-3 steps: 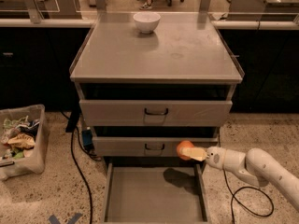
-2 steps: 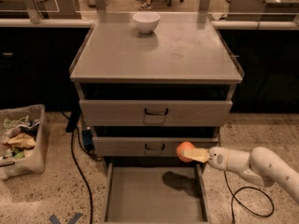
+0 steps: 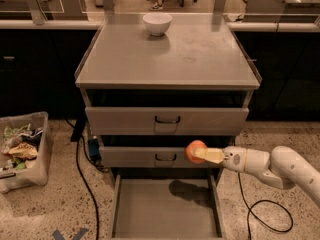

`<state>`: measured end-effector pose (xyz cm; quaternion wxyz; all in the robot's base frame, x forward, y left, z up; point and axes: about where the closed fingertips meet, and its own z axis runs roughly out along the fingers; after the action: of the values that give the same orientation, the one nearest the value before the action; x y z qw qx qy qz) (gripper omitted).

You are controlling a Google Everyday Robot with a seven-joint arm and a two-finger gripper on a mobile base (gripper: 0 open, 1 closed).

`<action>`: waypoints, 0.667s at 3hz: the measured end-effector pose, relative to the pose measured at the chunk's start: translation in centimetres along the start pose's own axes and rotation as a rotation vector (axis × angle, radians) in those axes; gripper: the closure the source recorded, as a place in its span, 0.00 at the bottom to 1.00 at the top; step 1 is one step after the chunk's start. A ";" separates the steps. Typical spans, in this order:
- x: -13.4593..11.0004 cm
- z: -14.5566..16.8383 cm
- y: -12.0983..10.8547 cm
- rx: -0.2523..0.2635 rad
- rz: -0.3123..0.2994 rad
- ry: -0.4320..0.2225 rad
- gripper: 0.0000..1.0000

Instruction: Pick orange from bottom drawer and place on counter

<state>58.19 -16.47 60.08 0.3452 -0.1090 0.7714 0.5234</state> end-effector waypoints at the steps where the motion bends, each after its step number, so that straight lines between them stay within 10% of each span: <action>1: -6.1 -0.8 4.1 -0.041 -0.027 -0.032 1.00; 2: -15.9 -2.1 10.8 -0.106 -0.077 -0.077 1.00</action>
Offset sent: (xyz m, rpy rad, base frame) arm 0.1090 -0.0382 0.3593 0.1436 -0.2786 -0.0066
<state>63.33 -16.76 78.72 0.3882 -0.1366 0.7240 0.5536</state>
